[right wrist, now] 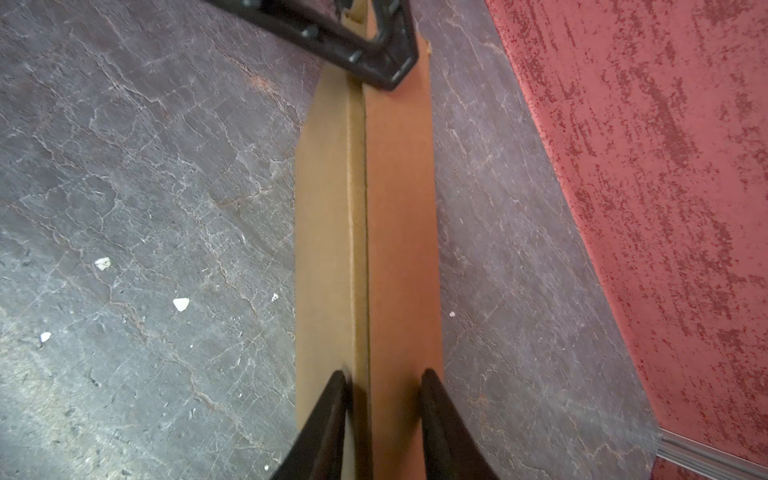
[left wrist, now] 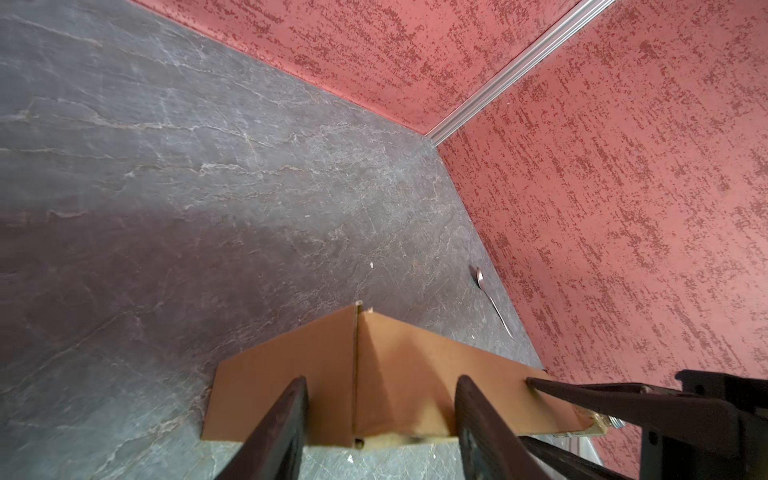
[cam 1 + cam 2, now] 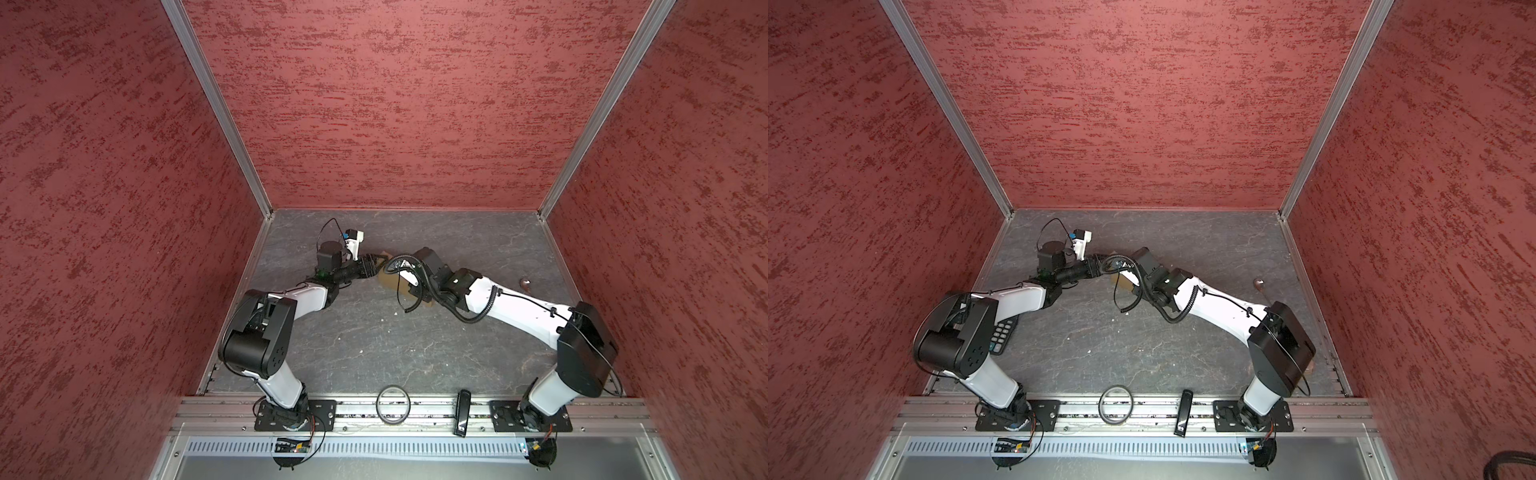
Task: Fold the paper box
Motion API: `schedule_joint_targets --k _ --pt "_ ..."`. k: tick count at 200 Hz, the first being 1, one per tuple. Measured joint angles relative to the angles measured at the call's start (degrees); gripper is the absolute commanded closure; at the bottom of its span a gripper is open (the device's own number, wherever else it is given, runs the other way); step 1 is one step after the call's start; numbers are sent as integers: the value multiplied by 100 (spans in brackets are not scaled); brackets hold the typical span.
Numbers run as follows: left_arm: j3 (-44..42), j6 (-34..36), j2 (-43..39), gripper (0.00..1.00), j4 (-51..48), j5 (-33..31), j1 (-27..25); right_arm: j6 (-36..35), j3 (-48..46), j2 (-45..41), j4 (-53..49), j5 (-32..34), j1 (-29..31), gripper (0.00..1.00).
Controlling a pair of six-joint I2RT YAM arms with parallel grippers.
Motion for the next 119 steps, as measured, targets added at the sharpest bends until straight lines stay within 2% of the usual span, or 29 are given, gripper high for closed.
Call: schedule_joint_targets --k 33,57,89,119 --pt "2 48 68 47 17 -164 -74 2 -17 -2 -24 -50 2 40" --pt "4 94 68 47 15 -323 -157 -9 -72 -63 -37 -125 2 30" --pt "4 107 68 48 4 -505 -234 136 -76 -426 -46 -210 0 28" --pt "26 127 68 48 -11 -675 -310 892 -101 -1104 -17 -205 -122 35"
